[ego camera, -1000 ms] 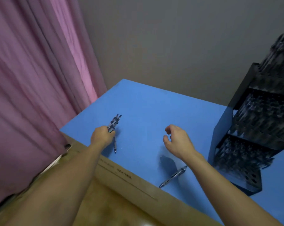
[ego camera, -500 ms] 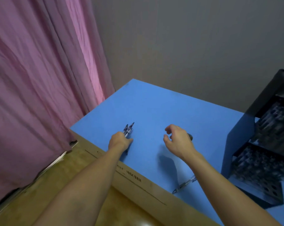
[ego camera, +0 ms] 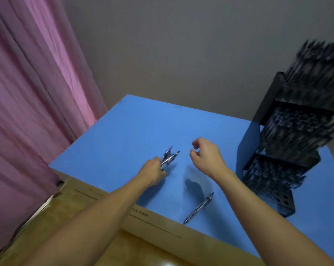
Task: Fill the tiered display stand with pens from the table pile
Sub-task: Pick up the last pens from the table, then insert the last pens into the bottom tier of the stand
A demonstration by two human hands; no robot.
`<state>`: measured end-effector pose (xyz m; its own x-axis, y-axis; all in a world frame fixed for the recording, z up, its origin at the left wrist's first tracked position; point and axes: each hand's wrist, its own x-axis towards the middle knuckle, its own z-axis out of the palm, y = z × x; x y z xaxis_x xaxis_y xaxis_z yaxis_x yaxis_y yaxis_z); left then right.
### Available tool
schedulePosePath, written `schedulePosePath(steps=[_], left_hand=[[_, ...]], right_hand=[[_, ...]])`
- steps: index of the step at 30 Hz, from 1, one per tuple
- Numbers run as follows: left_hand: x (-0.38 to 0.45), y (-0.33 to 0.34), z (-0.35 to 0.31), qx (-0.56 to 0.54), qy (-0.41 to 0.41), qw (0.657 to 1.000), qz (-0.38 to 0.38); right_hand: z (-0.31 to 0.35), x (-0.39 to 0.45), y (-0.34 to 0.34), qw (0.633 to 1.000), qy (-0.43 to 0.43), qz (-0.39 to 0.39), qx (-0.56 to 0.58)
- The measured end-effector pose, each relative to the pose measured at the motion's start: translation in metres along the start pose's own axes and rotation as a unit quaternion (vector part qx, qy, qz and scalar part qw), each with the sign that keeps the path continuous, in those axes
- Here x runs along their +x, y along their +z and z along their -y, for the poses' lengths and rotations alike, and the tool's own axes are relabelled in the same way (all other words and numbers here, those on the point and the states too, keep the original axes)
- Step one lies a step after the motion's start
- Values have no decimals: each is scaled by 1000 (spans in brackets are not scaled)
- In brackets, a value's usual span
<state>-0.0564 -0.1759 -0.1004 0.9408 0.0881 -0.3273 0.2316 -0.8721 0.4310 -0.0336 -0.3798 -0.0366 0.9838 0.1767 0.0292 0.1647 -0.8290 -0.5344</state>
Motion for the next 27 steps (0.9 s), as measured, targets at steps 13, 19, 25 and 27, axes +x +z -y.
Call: schedulePosePath(steps=[13, 19, 25, 27], left_hand=[[-73, 88, -82, 73, 114, 983, 125], [-61, 63, -83, -8, 128, 987, 100], [-61, 23, -101, -278, 142, 946, 92], [-60, 11, -112, -310, 173, 930, 94]], right_hand=[[-29, -32, -46, 998, 29, -56, -13], [-37, -47, -57, 997, 35, -64, -6], [-40, -60, -70, 994, 46, -102, 18], [-39, -68, -78, 990, 52, -127, 40]])
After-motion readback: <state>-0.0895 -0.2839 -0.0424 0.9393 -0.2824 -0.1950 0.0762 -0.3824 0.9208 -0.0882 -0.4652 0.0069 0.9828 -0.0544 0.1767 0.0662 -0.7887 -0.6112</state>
